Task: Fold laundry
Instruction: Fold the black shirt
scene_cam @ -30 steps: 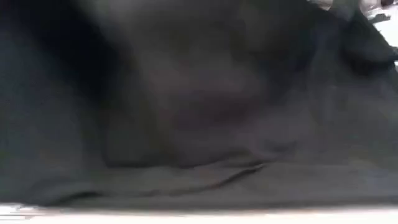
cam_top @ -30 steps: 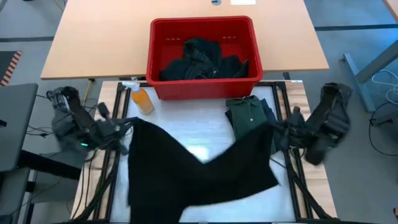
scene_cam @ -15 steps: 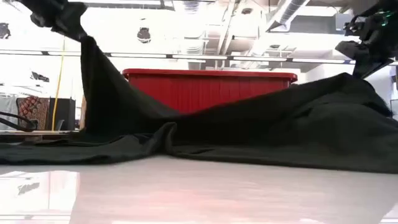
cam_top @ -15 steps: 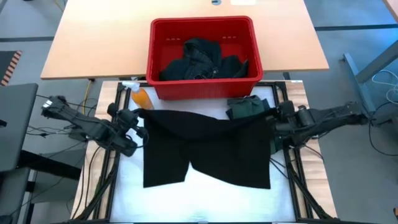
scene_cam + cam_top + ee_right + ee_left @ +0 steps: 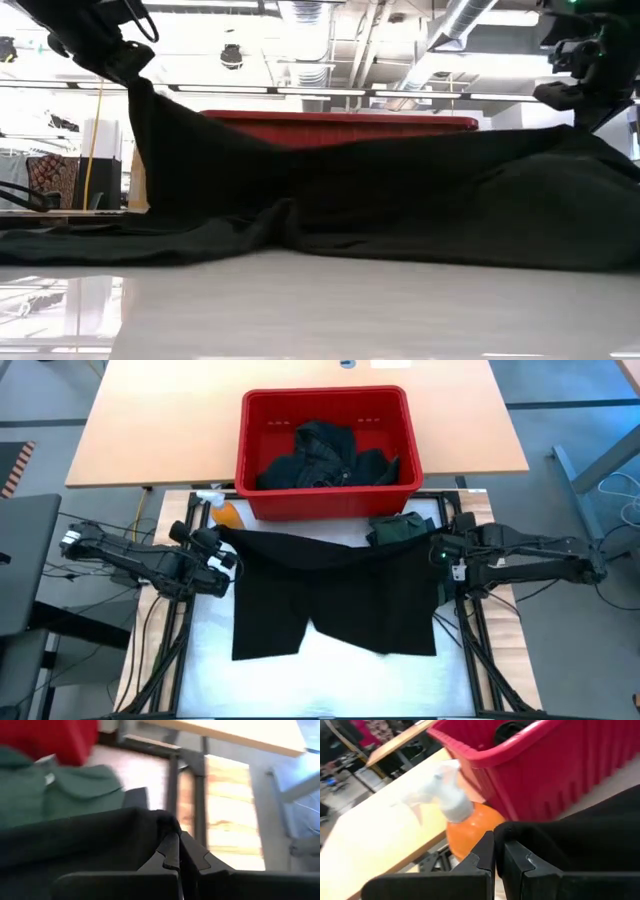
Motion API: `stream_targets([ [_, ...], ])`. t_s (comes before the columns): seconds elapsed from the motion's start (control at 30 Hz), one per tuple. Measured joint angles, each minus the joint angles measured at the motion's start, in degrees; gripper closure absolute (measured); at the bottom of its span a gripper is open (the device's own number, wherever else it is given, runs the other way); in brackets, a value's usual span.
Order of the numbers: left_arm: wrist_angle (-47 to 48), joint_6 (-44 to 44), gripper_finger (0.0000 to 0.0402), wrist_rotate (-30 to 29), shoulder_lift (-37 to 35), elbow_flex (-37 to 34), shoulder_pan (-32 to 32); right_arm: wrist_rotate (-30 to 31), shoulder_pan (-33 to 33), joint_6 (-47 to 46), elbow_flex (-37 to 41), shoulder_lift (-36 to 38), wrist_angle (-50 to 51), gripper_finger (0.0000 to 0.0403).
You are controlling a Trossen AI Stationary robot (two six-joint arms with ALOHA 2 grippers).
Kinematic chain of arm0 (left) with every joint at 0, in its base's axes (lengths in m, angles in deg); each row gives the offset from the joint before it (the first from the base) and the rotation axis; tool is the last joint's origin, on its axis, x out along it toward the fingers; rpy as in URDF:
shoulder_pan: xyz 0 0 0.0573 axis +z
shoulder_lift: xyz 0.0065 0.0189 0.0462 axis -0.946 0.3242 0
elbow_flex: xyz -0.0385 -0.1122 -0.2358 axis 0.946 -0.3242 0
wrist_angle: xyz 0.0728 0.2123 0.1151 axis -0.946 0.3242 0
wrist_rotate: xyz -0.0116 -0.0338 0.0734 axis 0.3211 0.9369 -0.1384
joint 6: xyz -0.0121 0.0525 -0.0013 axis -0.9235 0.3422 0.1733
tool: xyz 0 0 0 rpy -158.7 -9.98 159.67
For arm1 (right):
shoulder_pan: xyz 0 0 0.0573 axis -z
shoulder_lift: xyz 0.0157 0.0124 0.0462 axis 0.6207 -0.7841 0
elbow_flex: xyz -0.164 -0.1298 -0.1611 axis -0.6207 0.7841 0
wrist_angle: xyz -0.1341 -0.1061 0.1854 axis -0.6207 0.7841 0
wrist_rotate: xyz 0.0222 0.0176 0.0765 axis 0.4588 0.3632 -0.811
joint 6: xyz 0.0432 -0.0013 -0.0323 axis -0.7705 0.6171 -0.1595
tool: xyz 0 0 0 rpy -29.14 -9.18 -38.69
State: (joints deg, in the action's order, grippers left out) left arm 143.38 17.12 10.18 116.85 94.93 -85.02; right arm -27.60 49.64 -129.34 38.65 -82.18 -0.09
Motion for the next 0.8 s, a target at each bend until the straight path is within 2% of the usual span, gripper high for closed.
stream_targets([
  [0.2,-2.3,5.9,0.0401,-0.2,0.0,0.0,5.6,1.4,10.8,3.1,-0.7,0.0,-0.9,0.0386],
  [0.33,-7.4,13.0,0.0401,-0.6,0.0,0.0,8.9,-6.0,16.5,14.3,-0.7,0.0,-6.3,0.0364],
  [0.4,-11.4,19.5,0.0398,-0.3,0.0,0.0,10.5,-10.2,18.2,19.9,-0.7,0.0,-8.7,0.0342],
  [0.47,-16.0,27.4,0.0387,1.4,0.0,0.0,12.5,-11.2,19.5,22.4,-1.0,0.0,-9.4,0.0318],
  [0.6,-24.1,41.7,0.0344,7.8,0.0,0.2,18.9,-10.4,21.3,25.1,-4.7,0.0,-7.8,0.0271],
  [0.7,-24.6,43.4,0.0307,17.1,0.0,2.1,26.1,-12.0,21.3,27.2,-9.3,0.1,-6.9,0.0241],
  [0.8,-23.4,45.5,0.0278,27.1,0.0,5.0,32.7,-18.2,19.3,29.1,-13.8,0.0,-8.3,0.0222],
])
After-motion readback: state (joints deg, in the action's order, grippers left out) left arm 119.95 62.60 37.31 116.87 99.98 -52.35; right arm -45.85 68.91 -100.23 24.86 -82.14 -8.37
